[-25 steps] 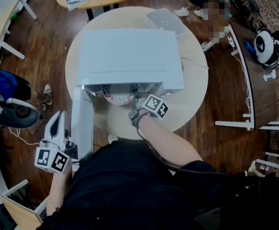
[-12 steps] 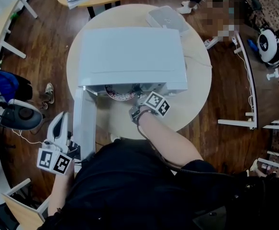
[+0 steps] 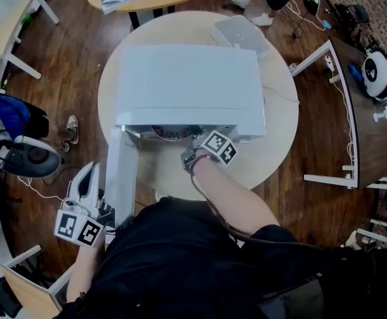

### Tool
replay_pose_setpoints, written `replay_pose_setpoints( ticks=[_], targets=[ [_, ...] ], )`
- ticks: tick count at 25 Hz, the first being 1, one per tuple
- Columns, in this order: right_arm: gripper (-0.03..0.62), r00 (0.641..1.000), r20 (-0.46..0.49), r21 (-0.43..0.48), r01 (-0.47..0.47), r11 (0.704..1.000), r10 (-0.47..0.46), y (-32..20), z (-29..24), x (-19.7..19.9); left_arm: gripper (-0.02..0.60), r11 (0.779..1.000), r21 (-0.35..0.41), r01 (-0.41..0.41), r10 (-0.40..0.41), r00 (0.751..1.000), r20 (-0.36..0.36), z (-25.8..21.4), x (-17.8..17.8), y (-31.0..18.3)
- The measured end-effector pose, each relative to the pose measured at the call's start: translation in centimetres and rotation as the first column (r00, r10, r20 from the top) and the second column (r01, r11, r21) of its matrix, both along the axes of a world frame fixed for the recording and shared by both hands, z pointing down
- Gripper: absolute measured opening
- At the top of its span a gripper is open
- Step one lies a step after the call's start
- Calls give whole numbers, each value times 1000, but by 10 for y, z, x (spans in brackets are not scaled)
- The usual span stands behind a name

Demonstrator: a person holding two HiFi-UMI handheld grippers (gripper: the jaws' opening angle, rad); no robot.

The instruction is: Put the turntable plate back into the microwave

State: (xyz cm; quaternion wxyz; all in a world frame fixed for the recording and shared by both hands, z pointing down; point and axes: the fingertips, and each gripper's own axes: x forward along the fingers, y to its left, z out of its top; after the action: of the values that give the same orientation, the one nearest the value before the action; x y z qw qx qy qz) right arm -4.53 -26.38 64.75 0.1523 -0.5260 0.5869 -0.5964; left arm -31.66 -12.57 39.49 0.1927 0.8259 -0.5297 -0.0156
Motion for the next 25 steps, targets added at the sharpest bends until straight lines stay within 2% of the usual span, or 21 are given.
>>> replay_pose_setpoints(
  ticks=[8, 25],
  targets=[
    [20, 1000, 0, -6, -25, 1000, 25, -9, 7, 5, 3, 1000, -8, -24, 24, 1000, 13, 3, 6, -4],
    [20, 998, -22, -3, -65, 998, 65, -29, 16, 3, 3, 1000, -25, -6, 7, 1000, 27, 11, 5, -4]
  ],
)
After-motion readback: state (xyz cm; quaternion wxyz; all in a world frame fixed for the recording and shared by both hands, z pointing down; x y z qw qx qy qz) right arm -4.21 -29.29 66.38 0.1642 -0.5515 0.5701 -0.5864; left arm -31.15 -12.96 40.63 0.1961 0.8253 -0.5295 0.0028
